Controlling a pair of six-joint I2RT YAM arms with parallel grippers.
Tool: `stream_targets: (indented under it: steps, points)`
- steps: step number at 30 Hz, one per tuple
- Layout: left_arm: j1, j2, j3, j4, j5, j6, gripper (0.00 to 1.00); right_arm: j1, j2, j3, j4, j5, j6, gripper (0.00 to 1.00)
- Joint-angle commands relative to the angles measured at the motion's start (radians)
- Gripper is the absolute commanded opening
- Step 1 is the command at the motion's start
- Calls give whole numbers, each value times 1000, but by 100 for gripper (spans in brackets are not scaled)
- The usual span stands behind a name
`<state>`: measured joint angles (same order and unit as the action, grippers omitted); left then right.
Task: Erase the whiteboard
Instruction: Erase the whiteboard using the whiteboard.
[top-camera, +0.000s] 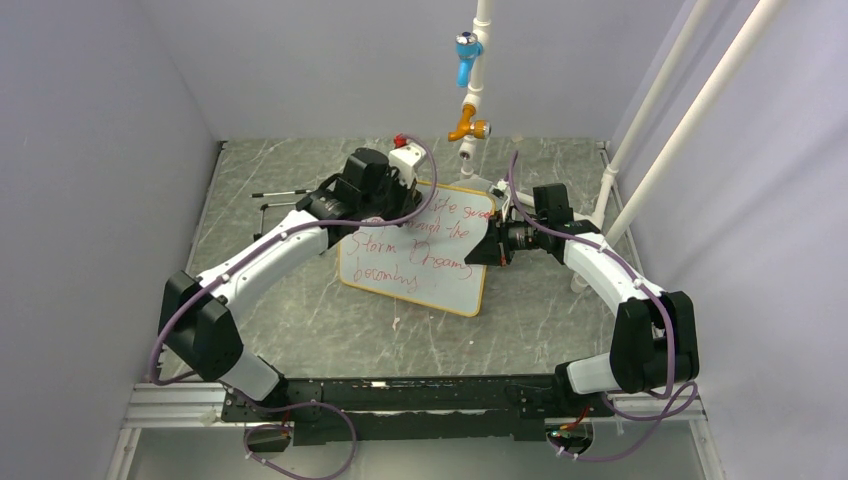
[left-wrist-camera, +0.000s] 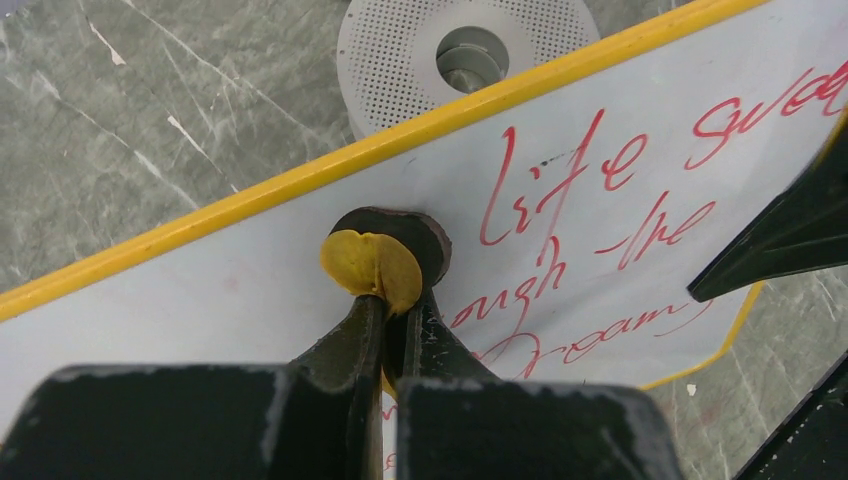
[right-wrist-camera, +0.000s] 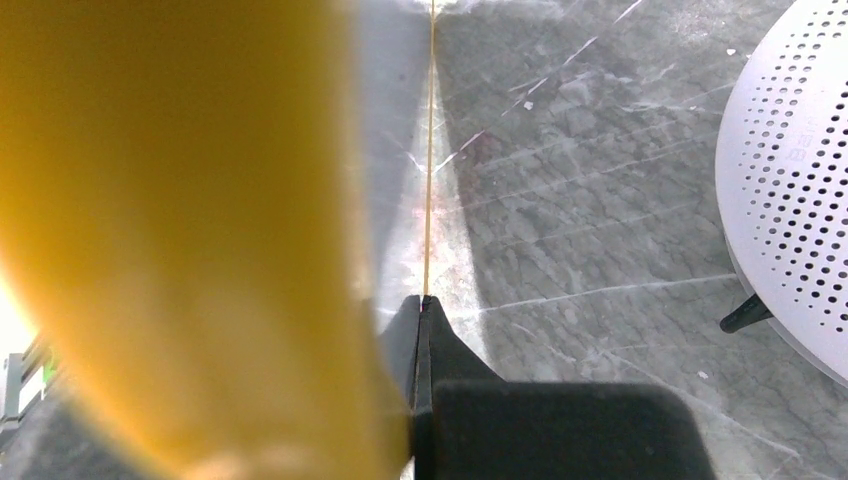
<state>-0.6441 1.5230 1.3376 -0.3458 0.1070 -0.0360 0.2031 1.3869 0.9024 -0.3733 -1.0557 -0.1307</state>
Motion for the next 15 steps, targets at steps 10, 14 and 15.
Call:
stream_targets:
  steps: [10,14,15]
  points:
    - [57,-152,-238,148,-30,24,0,33,-20,24,-3,-7,-118,0]
    - [58,-142,-210,164,12,24,0,35,-15,23,-3,-3,-119,0]
    - [58,-127,-187,166,27,21,0,35,-17,24,-4,-1,-118,0]
